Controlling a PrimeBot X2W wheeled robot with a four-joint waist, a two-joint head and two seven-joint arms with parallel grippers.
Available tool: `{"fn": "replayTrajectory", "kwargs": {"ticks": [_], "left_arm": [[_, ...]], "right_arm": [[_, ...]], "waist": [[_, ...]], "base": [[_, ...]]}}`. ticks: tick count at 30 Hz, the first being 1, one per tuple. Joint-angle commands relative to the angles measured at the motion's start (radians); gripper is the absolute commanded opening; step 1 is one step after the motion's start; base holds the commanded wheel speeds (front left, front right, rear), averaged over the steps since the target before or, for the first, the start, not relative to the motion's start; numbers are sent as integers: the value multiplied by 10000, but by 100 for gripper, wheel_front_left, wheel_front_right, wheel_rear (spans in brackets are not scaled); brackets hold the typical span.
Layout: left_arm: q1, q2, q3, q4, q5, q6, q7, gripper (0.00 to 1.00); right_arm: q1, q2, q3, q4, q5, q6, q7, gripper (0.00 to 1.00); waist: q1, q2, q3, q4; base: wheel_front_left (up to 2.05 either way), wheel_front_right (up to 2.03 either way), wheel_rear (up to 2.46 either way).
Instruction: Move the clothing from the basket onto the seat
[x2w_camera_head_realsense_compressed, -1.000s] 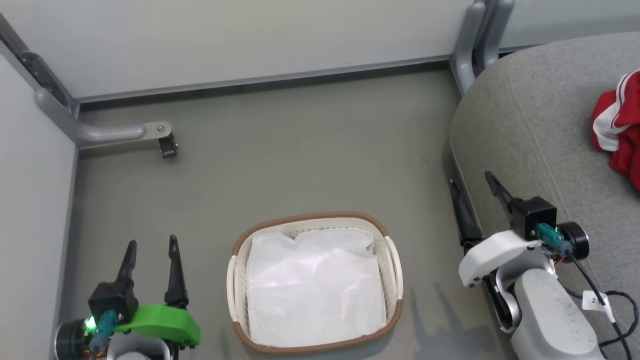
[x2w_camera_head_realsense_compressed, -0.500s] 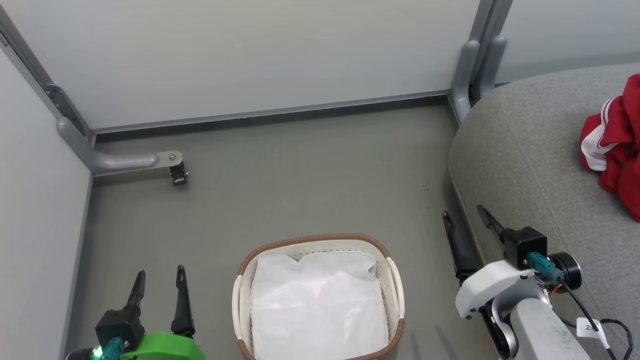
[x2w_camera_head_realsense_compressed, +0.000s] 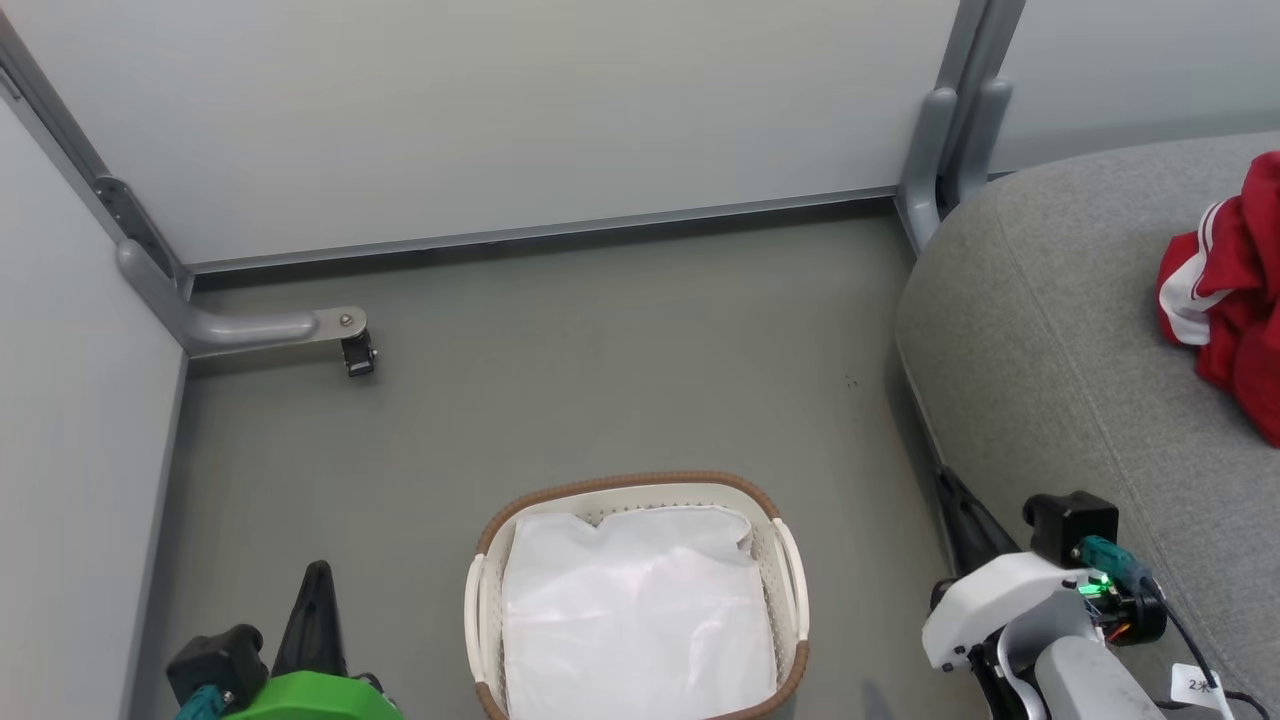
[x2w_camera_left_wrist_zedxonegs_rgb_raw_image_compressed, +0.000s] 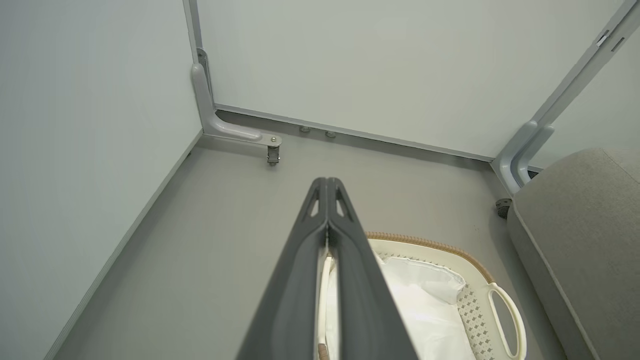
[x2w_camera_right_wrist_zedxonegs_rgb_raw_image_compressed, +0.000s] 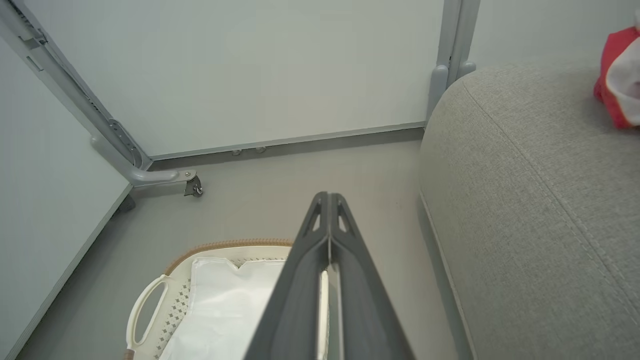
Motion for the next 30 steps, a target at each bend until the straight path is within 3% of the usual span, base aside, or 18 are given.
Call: {"fn": "replayTrajectory", "kwargs": {"ticks": [1, 30], "left_arm": [[-206, 24, 71, -198, -502, -60, 93, 0], [-570, 45, 489, -642, -5091, -299, 1281, 0]], "right_arm": [[-82, -25, -109, -272, 535, -1, 96, 0], [366, -54, -802, -1262, 5379, -4, 1269, 0]], "waist": [[0, 0, -6, 3], [0, 0, -110, 32]], "base": [[0, 0, 0], [0, 0, 0]]}}
